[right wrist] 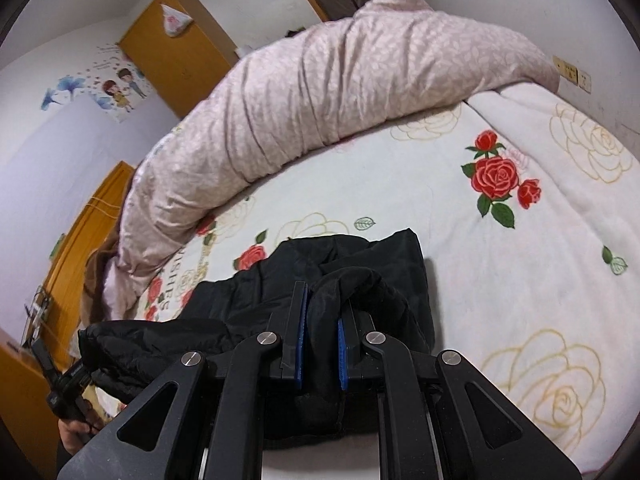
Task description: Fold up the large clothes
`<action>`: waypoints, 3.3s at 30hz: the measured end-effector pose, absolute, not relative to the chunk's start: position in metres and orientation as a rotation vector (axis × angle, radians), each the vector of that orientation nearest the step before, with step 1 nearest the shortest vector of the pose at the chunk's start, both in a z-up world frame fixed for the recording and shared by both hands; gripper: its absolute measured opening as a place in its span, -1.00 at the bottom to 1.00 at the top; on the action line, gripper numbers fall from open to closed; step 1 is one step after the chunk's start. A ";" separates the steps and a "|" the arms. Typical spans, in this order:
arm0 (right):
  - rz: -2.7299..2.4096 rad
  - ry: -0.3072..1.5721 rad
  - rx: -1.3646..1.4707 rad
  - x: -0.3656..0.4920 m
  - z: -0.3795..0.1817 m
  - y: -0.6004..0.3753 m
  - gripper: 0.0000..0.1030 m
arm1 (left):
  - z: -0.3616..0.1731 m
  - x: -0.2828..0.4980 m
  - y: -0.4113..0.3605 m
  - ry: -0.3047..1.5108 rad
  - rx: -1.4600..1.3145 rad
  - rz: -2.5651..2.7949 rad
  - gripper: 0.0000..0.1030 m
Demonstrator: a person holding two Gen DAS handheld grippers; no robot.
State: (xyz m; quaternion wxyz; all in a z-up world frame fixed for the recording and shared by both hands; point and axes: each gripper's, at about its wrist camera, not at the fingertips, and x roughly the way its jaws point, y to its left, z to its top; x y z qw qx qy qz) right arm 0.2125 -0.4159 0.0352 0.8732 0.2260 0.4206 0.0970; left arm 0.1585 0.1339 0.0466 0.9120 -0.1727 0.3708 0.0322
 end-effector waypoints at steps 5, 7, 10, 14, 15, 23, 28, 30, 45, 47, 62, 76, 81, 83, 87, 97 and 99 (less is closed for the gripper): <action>0.162 0.949 0.460 0.250 0.012 -0.410 -0.75 | 0.025 0.196 0.131 0.819 -0.338 0.081 -0.70; 0.150 0.977 0.453 0.265 0.002 -0.408 -0.74 | 0.017 0.209 0.130 0.839 -0.331 0.087 -0.70; 0.130 1.019 0.450 0.284 -0.013 -0.406 -0.74 | 0.002 0.227 0.128 0.867 -0.323 0.092 -0.69; 0.118 1.066 0.445 0.304 -0.031 -0.402 -0.71 | -0.017 0.242 0.130 0.896 -0.331 0.095 -0.66; 0.117 1.076 0.445 0.309 -0.036 -0.401 -0.69 | -0.021 0.244 0.130 0.900 -0.333 0.094 -0.65; 0.130 1.099 0.493 0.323 -0.049 -0.402 -0.59 | -0.036 0.259 0.134 0.918 -0.367 0.057 -0.53; 0.214 1.040 0.618 0.321 -0.035 -0.414 -0.06 | -0.024 0.257 0.141 0.895 -0.417 0.019 -0.27; 0.233 0.992 0.643 0.318 -0.024 -0.419 0.23 | -0.016 0.255 0.141 0.870 -0.431 0.007 -0.03; 0.282 0.930 0.410 0.312 -0.018 -0.413 0.25 | -0.017 0.255 0.152 0.866 -0.393 -0.031 0.66; 0.291 0.964 0.368 0.323 -0.028 -0.409 0.25 | -0.030 0.267 0.145 0.916 -0.374 -0.046 0.66; 0.161 1.011 0.253 0.362 -0.057 -0.386 -0.76 | -0.050 0.307 0.133 0.874 -0.314 0.018 -0.49; 0.066 1.085 0.121 0.377 -0.103 -0.367 -0.62 | -0.086 0.321 0.127 0.907 -0.260 0.135 -0.07; 0.084 0.967 0.139 0.357 -0.054 -0.374 -0.09 | -0.052 0.303 0.145 0.847 -0.300 0.156 0.28; 0.093 0.917 0.140 0.348 -0.034 -0.372 -0.08 | -0.035 0.297 0.146 0.813 -0.284 0.171 0.28; 0.133 0.837 0.092 0.329 -0.004 -0.354 -0.03 | -0.006 0.288 0.133 0.750 -0.237 0.153 0.29; 0.239 1.038 -0.030 0.350 -0.074 -0.283 0.07 | -0.043 0.315 0.012 0.897 -0.101 -0.193 0.30; 0.230 1.055 -0.022 0.360 -0.089 -0.283 0.12 | -0.063 0.328 0.004 0.921 -0.068 -0.163 0.33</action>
